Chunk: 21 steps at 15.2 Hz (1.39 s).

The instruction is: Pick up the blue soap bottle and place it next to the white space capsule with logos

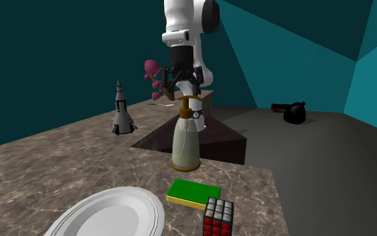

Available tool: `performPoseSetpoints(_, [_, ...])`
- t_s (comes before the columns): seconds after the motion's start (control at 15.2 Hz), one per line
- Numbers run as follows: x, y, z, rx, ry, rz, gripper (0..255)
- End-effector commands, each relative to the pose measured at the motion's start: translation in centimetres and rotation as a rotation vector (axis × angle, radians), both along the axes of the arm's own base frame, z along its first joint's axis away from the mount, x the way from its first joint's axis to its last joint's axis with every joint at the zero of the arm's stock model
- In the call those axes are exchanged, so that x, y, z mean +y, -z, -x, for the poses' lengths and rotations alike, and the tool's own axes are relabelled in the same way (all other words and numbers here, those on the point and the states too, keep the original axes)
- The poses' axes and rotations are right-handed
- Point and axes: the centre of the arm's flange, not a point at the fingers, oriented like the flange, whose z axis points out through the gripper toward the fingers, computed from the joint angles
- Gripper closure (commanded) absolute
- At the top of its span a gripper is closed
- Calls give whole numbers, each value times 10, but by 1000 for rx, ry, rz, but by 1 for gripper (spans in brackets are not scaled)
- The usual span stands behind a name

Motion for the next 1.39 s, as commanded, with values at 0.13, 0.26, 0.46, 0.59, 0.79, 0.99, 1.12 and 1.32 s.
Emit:
performPoseSetpoints(0.13, [2, 25, -2, -1, -1, 0, 0])
performPoseSetpoints(0.26, [2, 25, -2, -1, -1, 0, 0])
performPoseSetpoints(0.46, [2, 25, -2, -1, -1, 0, 0])
performPoseSetpoints(0.59, [2, 25, -2, -1, -1, 0, 0])
performPoseSetpoints(0.79, [2, 25, -2, -1, -1, 0, 255])
performPoseSetpoints(0.99, [2, 25, -2, -1, -1, 0, 255])
performPoseSetpoints(1.12, [2, 25, -2, -1, -1, 0, 255])
performPoseSetpoints(1.32, [2, 25, -2, -1, -1, 0, 255])
